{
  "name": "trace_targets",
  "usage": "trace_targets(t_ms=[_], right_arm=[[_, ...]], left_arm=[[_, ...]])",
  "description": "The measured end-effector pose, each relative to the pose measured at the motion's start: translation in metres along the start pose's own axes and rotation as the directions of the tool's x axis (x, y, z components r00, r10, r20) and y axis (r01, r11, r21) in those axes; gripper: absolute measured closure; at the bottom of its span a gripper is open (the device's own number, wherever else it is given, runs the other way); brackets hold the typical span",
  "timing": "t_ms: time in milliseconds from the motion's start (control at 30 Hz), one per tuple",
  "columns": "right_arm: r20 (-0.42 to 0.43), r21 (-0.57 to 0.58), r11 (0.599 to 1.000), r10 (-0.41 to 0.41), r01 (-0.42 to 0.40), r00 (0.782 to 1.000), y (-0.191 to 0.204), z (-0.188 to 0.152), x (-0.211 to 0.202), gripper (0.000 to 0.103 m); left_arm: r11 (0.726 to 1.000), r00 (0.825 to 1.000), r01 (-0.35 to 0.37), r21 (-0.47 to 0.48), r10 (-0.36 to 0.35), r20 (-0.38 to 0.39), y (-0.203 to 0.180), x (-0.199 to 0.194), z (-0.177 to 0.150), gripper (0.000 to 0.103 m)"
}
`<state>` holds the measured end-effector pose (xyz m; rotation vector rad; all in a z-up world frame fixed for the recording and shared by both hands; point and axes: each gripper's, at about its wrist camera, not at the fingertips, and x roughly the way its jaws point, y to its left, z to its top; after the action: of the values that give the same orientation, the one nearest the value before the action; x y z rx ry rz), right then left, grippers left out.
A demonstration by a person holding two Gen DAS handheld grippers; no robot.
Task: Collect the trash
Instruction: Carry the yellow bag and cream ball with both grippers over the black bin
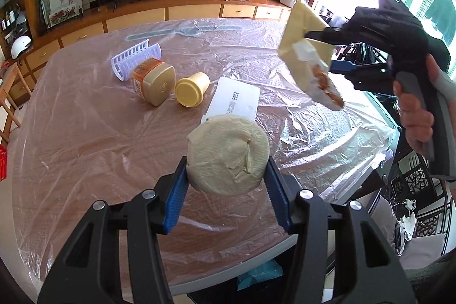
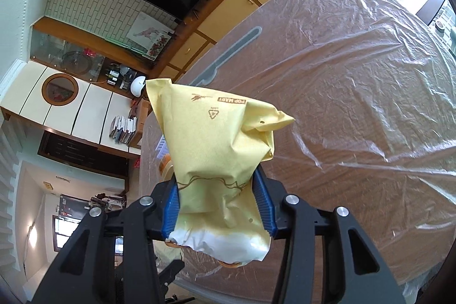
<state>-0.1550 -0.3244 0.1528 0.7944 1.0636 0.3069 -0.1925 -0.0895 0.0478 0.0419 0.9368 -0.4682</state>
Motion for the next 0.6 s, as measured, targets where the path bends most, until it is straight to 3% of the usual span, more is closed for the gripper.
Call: trace_targets(t_ms=[600], right_arm=[[0.014,-0.096,0.992,0.081,-0.079,0.997,-0.003,-0.063,-0.054,0.058]], left_arm=[[1.0,1.0,-0.004,0.015,0.004,0.02,-0.003,-0.029,-0.018,0.05]])
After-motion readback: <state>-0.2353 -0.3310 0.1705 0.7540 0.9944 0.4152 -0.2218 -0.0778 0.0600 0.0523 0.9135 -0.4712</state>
